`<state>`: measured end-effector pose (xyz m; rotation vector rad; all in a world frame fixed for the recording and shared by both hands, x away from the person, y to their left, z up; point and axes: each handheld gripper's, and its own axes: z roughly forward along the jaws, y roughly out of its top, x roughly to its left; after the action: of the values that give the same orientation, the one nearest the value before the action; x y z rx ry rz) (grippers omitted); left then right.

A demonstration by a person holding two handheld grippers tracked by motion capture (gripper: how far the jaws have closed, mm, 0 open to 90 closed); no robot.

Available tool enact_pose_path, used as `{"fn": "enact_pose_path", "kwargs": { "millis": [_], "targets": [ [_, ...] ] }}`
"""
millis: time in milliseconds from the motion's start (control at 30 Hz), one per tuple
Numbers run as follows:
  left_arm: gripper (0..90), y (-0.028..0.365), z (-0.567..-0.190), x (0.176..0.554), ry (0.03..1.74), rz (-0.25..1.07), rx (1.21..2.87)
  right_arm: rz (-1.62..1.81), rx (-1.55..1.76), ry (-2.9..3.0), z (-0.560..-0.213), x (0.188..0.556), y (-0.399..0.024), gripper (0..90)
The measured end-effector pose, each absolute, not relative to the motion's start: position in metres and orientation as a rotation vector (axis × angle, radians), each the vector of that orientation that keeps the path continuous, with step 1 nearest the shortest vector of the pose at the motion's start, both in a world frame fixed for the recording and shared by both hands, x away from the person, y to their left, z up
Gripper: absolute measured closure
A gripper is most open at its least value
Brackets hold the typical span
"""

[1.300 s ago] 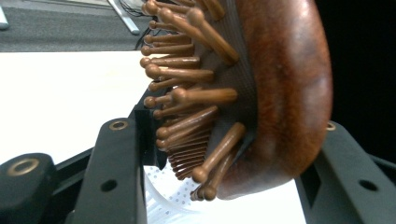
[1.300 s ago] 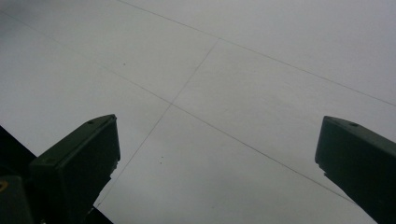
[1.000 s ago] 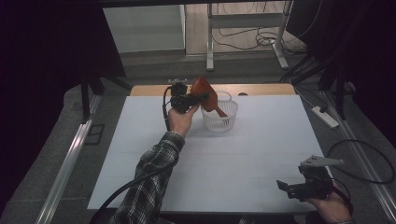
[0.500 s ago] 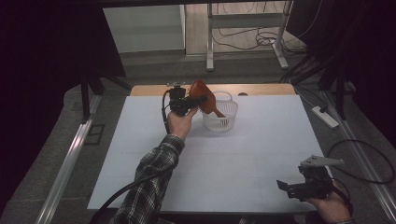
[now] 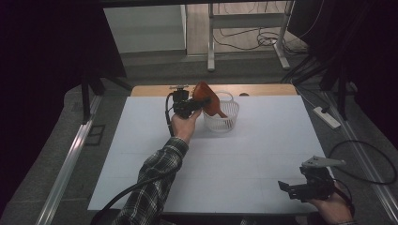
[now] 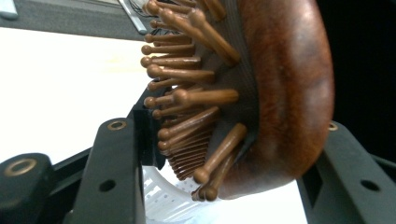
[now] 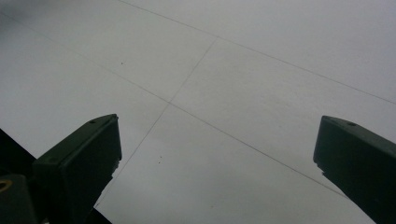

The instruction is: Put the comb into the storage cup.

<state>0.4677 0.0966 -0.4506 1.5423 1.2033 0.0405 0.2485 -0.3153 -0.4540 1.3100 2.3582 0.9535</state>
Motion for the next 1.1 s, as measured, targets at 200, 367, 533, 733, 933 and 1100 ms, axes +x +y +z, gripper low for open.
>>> {"fn": "enact_pose_path", "kwargs": {
  "millis": [200, 367, 533, 733, 933, 1100],
  "targets": [
    [47.2, 0.0969, -0.4522, 0.468, 1.23, 0.046, 1.529, 0.95, 1.308, 2.362, -0.4542, 0.2489, -0.3152, 0.7],
    [43.0, 0.0988, -0.4531, 0.4685, 1.261, 0.048, 1.53, 0.945, 1.309, 2.365, -0.4543, 0.249, -0.3147, 0.7],
    [40.0, 0.1031, -0.4569, 0.4701, 1.283, 0.039, 1.525, 0.943, 1.307, 2.366, -0.4545, 0.2494, -0.3144, 0.7],
    [33.6, 0.1025, -0.4572, 0.4719, 1.294, 0.041, 1.551, 0.943, 1.308, 2.366, -0.4545, 0.2494, -0.3144, 0.7],
    [28.6, 0.1019, -0.4569, 0.4719, 1.289, 0.049, 1.568, 0.942, 1.307, 2.367, -0.4545, 0.2493, -0.3144, 0.7],
    [23.5, 0.1014, -0.4563, 0.4715, 1.278, 0.06, 1.579, 0.941, 1.305, 2.366, -0.4545, 0.2492, -0.3143, 0.7]
  ]
}}
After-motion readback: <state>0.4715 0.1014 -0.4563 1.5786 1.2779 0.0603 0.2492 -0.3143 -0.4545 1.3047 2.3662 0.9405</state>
